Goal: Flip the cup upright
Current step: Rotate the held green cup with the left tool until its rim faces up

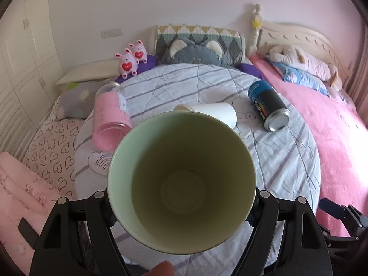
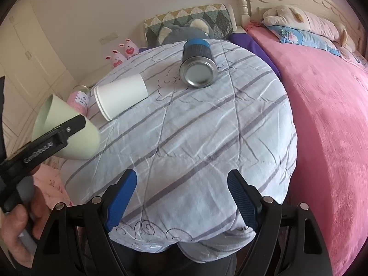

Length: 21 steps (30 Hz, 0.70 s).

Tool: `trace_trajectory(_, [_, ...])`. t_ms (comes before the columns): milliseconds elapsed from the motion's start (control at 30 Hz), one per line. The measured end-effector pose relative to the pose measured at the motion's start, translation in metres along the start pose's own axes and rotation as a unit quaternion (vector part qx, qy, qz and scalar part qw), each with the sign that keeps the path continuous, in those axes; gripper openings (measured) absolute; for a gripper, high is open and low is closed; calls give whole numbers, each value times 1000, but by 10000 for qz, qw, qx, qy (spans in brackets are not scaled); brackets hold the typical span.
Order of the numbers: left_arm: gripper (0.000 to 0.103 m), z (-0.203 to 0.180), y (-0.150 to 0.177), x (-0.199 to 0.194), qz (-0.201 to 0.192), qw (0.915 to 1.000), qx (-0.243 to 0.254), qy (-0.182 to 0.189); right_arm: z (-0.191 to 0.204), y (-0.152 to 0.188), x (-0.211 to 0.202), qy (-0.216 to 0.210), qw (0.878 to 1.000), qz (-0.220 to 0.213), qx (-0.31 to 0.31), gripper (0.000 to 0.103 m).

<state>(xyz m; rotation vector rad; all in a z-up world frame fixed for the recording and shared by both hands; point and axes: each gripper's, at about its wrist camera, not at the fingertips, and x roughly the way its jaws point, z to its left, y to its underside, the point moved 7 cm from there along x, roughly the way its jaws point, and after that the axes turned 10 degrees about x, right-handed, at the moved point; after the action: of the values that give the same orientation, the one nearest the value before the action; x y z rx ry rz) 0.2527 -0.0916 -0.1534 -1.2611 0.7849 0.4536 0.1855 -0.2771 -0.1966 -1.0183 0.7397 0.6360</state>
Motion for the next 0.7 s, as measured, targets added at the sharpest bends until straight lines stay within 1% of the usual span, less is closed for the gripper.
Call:
trace_trajectory(133, [79, 4, 9, -11, 127, 9999, 67, 44, 6, 6, -6, 29, 10000, -47, -21, 82])
trace_trajectory(233, [79, 6, 14, -15, 119, 9998, 134, 24, 10, 10, -9, 51, 9999, -89, -30, 82])
trace_trajectory(300, [79, 8, 17, -10, 108, 9998, 165, -25, 12, 14, -10, 61, 9999, -105, -20, 82])
trace_trajectory(400, [79, 5, 31, 18, 302, 9993, 233, 17, 14, 24, -10, 84, 9999, -88, 26, 82])
trace_trajectory(533, [79, 0, 33, 15, -41, 9991, 402, -118, 15, 36, -11, 172, 9998, -77, 39, 82])
trace_trajectory(700, [79, 3, 31, 16, -356, 9986, 386, -85, 16, 47, -14, 279, 9995, -116, 64, 82])
